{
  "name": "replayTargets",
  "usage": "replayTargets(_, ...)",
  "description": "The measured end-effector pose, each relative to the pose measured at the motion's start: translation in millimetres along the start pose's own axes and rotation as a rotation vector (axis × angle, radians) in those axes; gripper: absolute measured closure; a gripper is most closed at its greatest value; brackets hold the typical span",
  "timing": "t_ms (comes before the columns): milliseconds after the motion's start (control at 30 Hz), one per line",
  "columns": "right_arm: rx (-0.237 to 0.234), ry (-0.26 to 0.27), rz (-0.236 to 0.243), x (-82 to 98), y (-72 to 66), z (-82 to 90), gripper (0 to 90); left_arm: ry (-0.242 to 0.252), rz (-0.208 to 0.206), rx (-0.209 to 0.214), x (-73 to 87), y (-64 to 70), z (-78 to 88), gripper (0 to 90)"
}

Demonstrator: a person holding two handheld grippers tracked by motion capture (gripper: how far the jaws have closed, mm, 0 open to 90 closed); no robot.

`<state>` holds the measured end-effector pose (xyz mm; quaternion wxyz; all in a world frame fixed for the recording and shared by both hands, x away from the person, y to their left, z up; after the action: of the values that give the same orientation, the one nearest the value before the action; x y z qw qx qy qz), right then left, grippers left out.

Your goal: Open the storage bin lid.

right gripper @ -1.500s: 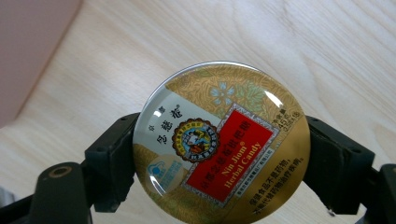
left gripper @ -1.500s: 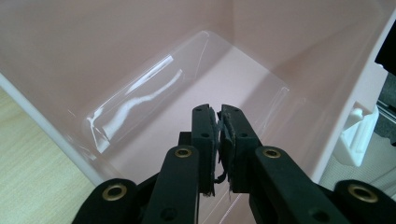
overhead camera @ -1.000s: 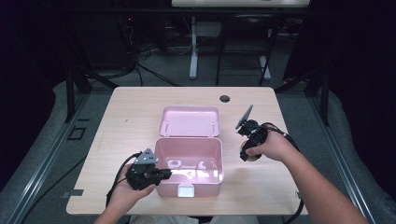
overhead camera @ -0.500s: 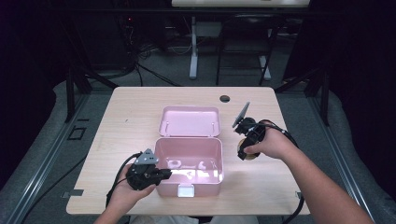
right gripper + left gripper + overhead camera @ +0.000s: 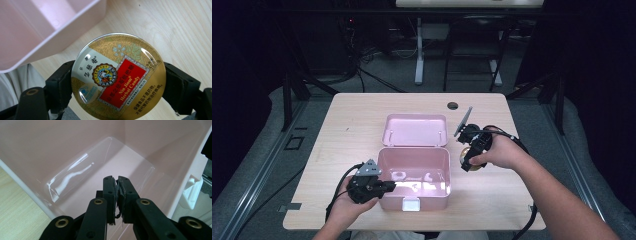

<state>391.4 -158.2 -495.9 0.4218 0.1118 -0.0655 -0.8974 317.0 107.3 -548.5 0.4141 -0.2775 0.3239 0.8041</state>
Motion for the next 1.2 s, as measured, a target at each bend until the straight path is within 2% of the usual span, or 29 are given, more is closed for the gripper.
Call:
replayTargets(433,-0.018,0.037,0.104,-9.9,-13.8,16.3,20.0,0.000,0.000,0.001,0.0,0.0,0.0,84.7)
replayTargets(767,-0.022,0.055,0.164,-19.0,-25.7,23.1,20.0,0.001,0.000,-0.002,-0.1,0.0,-0.2,84.7)
replayTargets(933,-0.019,0.070,0.191,-25.5,-31.8,23.8,20.0,0.000,-0.001,-0.003,-0.1,-0.1,-0.2,84.7)
replayTargets(1200,-0.011,0.064,0.254,-34.2,-44.0,18.6,20.0,0.000,-0.001,-0.003,-0.2,-0.1,-0.3,84.7)
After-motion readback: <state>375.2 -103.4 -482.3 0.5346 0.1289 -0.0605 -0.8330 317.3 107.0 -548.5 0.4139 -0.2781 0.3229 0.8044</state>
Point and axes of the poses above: each handheld gripper's, and its own axes: z roughly backward along the jaws, x roughly out of its underside, y roughly to its right, the point moved 8 cm from there along -z, roughly forward along the jaws, and after that the axes turned 12 degrees about x, right-handed, at the moved point
